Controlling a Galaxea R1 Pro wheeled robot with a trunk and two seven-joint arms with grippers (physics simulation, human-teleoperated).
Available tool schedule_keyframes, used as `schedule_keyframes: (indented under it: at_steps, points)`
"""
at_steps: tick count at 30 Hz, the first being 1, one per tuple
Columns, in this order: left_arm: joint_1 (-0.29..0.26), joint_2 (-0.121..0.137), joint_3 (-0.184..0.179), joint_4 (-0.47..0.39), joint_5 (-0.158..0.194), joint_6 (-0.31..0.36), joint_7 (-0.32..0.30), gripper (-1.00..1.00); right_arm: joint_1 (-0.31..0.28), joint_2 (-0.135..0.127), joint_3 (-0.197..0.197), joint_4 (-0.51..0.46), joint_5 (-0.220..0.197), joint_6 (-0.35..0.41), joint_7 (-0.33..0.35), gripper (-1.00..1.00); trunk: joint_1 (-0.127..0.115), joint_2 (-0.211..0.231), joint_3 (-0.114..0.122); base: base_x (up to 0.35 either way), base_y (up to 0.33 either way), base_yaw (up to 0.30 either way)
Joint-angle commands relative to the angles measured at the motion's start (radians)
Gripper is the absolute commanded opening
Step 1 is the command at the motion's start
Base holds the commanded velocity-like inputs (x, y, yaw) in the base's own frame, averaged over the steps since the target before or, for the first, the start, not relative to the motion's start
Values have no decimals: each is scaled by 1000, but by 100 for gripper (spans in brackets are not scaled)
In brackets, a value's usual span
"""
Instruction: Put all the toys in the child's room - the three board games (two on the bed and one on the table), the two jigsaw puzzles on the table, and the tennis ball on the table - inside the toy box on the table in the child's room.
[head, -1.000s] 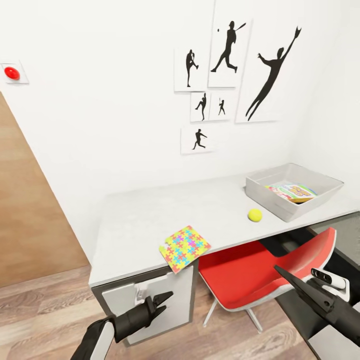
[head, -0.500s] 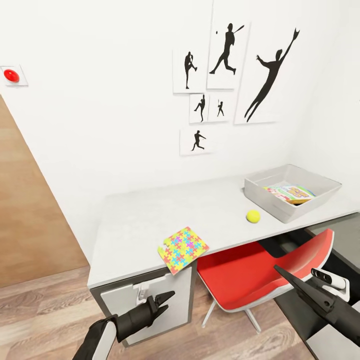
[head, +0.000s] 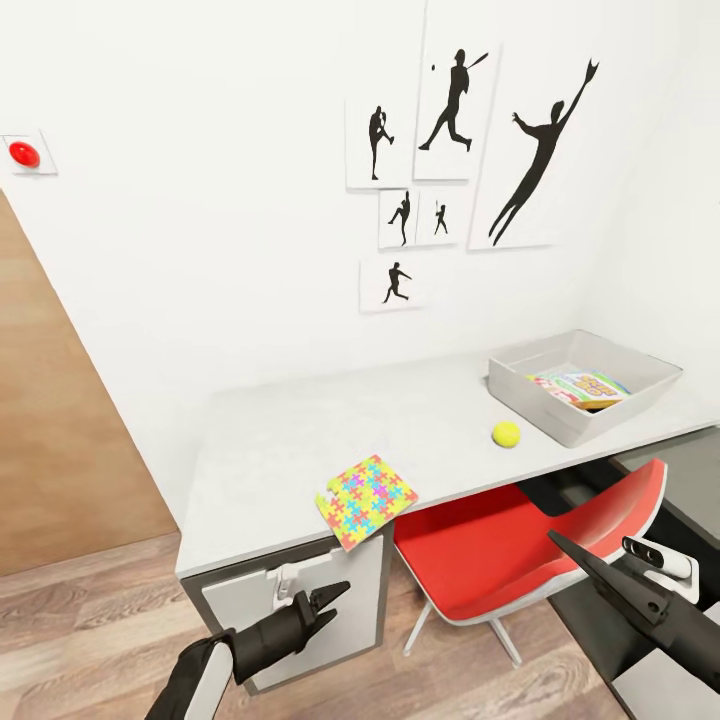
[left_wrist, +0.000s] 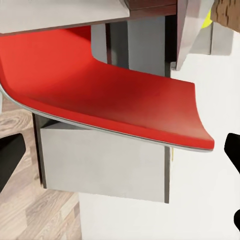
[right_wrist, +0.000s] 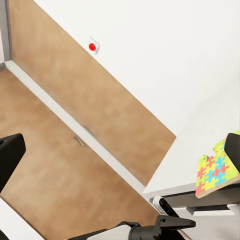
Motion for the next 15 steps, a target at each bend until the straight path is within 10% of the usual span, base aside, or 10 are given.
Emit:
schedule_keyframes:
  at_steps: [1,15]
  points:
    - [-1,-1,3,0,1,6,-2,100,0,0,1,0,-5,8,-1,100,0,0,-1,0,0,0]
    - [-1,-10,-32,-3,1,5,-4,100,0,0,0,0,-6,8,-1,100,-31,56,24,0,0,0]
